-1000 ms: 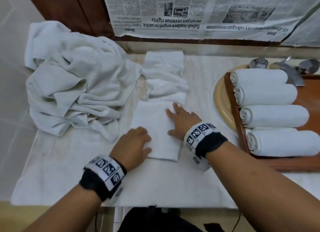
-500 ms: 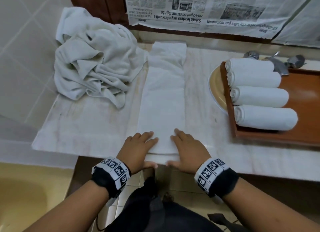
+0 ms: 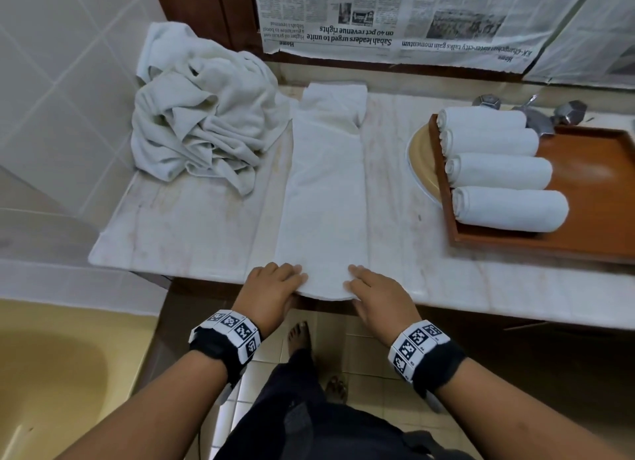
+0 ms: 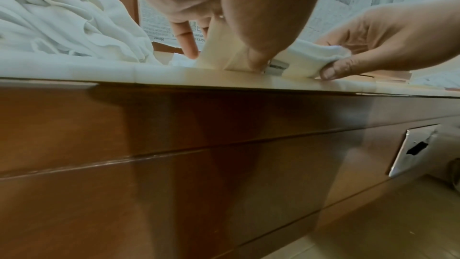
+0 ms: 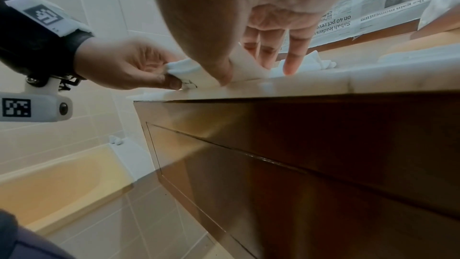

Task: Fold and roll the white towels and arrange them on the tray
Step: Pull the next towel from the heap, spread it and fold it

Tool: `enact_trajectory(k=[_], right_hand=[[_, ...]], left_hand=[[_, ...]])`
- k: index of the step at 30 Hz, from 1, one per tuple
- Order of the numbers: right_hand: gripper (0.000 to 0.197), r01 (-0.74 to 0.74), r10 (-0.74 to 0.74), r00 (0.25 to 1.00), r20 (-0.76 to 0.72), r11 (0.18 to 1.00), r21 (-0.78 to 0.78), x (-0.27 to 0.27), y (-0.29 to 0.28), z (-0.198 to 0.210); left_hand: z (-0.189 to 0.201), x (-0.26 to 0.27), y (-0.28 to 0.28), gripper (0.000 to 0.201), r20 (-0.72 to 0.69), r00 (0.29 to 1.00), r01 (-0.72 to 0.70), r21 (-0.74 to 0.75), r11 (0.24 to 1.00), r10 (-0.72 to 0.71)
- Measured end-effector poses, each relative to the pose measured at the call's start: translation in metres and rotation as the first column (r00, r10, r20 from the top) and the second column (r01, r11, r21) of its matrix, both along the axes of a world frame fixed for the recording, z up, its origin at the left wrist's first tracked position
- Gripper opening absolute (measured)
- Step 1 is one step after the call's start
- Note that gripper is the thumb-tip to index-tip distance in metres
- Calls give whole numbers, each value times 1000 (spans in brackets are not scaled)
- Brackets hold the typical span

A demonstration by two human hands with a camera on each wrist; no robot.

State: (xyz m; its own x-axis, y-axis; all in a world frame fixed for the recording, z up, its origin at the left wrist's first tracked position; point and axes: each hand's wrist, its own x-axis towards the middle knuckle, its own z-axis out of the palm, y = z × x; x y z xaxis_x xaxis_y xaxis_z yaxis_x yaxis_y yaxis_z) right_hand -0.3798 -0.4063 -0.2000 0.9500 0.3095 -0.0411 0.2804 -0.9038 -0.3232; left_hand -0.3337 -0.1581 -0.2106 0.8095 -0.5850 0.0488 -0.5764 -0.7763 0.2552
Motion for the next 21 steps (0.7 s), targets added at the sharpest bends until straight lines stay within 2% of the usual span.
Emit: enact_trajectory(k=[6,9,11,13,15,17,21], right_hand=[[30,34,-32,998,-62,999,38,5,-3,1],[22,52,-50,995,-84,998,29,14,-2,15],[31,71,-72,983,-169,997,-12,20,-4,21],[37,95,-103,969,-225,994,-48,23,-4,26],[41,117,-132,962,-239,990,-77,24,-2,28],[46,128,-145,964,-222,987,-93,23,1,29],[52,123,-135,977,-164,989,-77,18,7,27]], left_hand=[[-11,1,14,43,5,999,-41,-119,992,42],[-6,9,13,28,-62,997,-61,-200,978,50],[-2,18,12,19,-154,986,-97,-223,970,63],[-1,24,13,29,-239,968,-136,-227,964,80],[-1,29,14,40,-264,962,-140,-245,959,72],[-2,32,17,42,-270,962,-110,-244,963,41],[-6,34,22,22,-287,958,-114,-304,946,24]])
